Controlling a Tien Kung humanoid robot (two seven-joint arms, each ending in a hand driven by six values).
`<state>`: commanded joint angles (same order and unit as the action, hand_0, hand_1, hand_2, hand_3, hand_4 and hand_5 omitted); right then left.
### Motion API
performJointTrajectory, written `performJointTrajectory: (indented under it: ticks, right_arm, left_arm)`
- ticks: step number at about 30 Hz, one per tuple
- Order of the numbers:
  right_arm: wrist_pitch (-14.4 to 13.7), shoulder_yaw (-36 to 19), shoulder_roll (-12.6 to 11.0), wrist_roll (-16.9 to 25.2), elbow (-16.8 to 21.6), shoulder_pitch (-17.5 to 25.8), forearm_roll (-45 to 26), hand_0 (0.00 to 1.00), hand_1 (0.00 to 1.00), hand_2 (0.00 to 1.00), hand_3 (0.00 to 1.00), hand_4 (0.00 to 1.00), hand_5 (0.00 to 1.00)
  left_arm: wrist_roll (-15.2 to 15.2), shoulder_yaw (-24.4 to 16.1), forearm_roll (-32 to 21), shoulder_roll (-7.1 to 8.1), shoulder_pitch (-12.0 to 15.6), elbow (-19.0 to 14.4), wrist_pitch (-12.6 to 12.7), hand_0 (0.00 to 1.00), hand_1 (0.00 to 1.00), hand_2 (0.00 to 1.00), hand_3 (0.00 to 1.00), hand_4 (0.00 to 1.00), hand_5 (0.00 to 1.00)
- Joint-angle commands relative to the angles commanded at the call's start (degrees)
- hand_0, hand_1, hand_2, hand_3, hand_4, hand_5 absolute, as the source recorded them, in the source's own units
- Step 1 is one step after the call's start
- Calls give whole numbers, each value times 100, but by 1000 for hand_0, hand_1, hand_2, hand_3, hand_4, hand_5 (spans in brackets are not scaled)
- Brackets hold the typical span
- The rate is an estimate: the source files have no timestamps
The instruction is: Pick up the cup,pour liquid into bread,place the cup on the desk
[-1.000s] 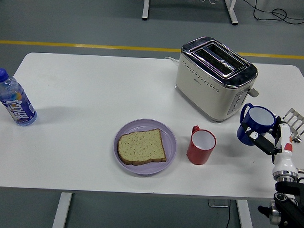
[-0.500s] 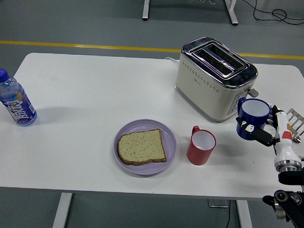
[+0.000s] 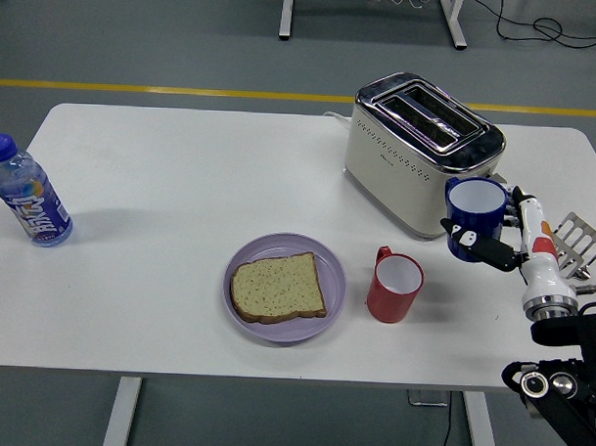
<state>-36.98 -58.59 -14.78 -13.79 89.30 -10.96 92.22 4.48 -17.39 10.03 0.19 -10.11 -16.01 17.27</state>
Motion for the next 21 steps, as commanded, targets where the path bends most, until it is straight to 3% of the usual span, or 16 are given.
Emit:
performJointTrajectory:
  ticks: [11,21]
  right_arm:
    - [0,454,110,-182,77,-461,194,270,256,422,454,794,104]
    - [0,971,280,-392,-179,-1187,610,261,253,419,453,788,99]
  left_arm:
    - [-53,83,-139,9,-16,-4,11,679,683,698,542,251,998]
    - [-88,136,-243,8,-35,-6,25,679,683,698,542,251,998]
